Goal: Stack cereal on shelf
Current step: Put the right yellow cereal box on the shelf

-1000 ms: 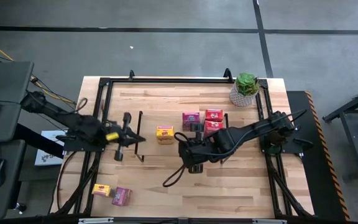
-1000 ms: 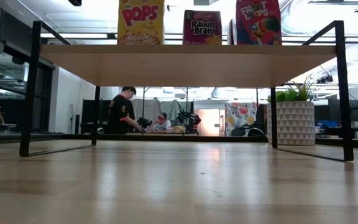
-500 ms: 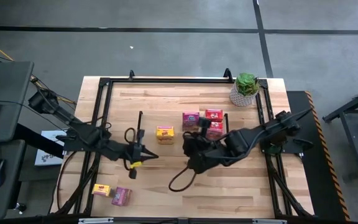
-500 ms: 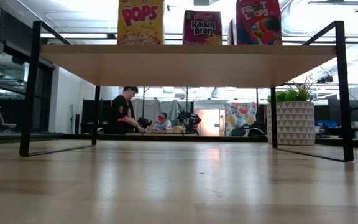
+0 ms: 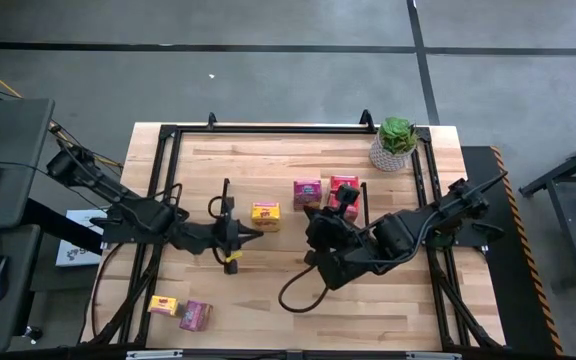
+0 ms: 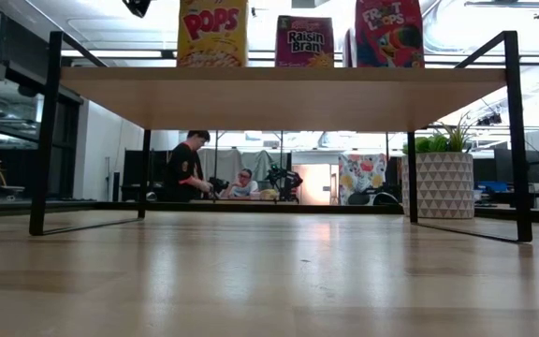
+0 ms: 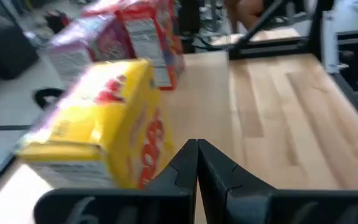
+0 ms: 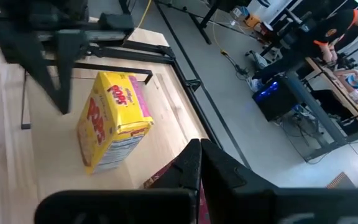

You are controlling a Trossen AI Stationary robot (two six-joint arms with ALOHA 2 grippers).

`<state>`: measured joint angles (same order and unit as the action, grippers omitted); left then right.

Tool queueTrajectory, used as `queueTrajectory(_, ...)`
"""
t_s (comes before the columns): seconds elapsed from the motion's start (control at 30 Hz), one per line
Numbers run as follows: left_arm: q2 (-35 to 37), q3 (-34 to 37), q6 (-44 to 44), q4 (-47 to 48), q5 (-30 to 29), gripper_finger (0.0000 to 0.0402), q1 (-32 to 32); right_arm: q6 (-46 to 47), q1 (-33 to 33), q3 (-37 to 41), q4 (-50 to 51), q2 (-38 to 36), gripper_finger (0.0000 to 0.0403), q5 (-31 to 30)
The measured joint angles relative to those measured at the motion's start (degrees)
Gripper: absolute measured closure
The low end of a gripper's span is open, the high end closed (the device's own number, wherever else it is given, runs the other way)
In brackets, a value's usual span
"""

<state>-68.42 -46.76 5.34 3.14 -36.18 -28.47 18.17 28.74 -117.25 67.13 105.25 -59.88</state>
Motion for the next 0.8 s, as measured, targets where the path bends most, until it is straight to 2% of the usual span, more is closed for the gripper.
queueTrajectory(0.13, -0.8, 0.0, 2.0, 0.2, 3.8, 0.0402, 1.4, 0.6, 0.2, 0.0, 0.3, 0.0, 0.0403, -0.4)
queueTrajectory(0.43, -4.4, 0.0, 5.2, -0.3, 3.7, 0.0402, 5.5, 6.3, 0.2, 0.0, 4.2, 0.0, 0.0403, -0.2)
queueTrajectory(0.8, -4.8, 0.0, 7.2, -0.9, 0.9, 0.0401, 6.5, 6.4, 0.2, 0.0, 4.5, 0.0, 0.0403, -0.1)
